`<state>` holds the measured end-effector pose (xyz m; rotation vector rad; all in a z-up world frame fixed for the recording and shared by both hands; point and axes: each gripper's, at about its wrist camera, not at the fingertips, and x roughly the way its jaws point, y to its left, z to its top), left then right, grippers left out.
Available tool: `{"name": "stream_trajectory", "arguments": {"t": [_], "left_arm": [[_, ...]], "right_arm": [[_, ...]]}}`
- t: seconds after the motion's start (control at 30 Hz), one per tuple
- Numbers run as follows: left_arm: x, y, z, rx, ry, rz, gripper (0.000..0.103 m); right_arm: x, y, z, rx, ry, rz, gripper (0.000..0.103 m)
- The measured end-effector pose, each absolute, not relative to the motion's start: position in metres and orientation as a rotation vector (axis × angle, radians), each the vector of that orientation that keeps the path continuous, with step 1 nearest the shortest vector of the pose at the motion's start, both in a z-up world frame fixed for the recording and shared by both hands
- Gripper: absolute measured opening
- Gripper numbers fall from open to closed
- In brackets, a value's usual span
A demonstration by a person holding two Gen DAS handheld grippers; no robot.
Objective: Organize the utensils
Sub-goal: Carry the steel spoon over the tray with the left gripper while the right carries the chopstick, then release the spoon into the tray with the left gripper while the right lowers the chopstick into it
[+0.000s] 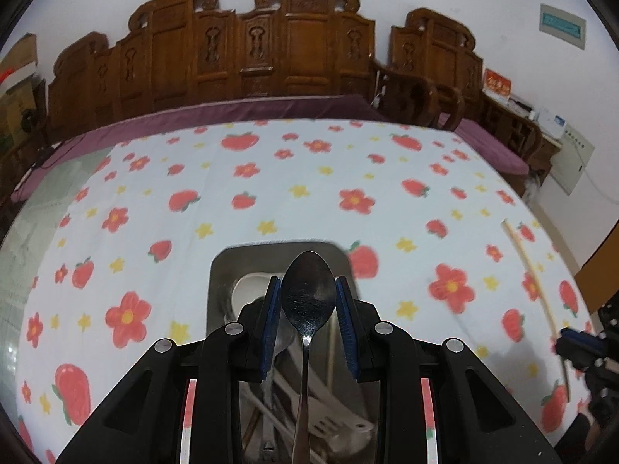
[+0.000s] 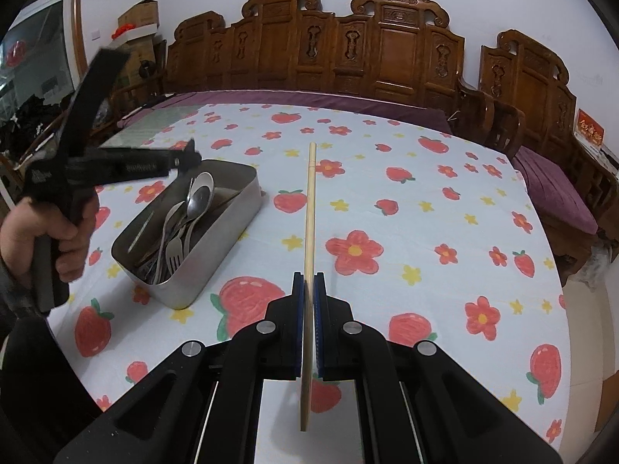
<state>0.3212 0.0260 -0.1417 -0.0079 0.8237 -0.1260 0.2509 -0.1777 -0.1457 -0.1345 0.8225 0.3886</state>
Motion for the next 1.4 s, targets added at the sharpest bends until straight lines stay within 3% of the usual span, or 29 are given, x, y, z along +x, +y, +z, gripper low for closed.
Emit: {"name": "stream_trajectory", "arguments": {"t": [0.4, 0.47, 0.5, 1.13, 1.27, 1.4], "left_arm": [[0.328, 0.037, -0.173, 0.021, 0.927, -0.102, 0.027], [0.325, 0.040, -0.171, 0.017, 0.930, -0.107, 0.040], [0.323, 0.042, -0.169, 0.020, 0.921, -0.103, 0.042], [0.271, 0.117, -0.118, 0.028, 0.829, -0.070, 0.045], [0.264, 0.130, -0.115, 0.019, 0.818, -0.058, 0.055], [0.258, 0.139, -0.114, 0.008, 0.813, -0.055, 0.059]], "right_arm": [[0.250, -0.162, -0.144, -0.133, 0.820, 0.410, 0.006], [0.249, -0.157, -0.143, -0.134, 0.819, 0.414, 0.006], [0.250, -0.155, -0.143, -0.135, 0.818, 0.416, 0.006], [0.251, -0.076, -0.138, -0.143, 0.819, 0.505, 0.006], [0.253, -0.060, -0.139, -0.147, 0.827, 0.516, 0.006], [0.259, -0.047, -0.144, -0.134, 0.845, 0.524, 0.006]]}}
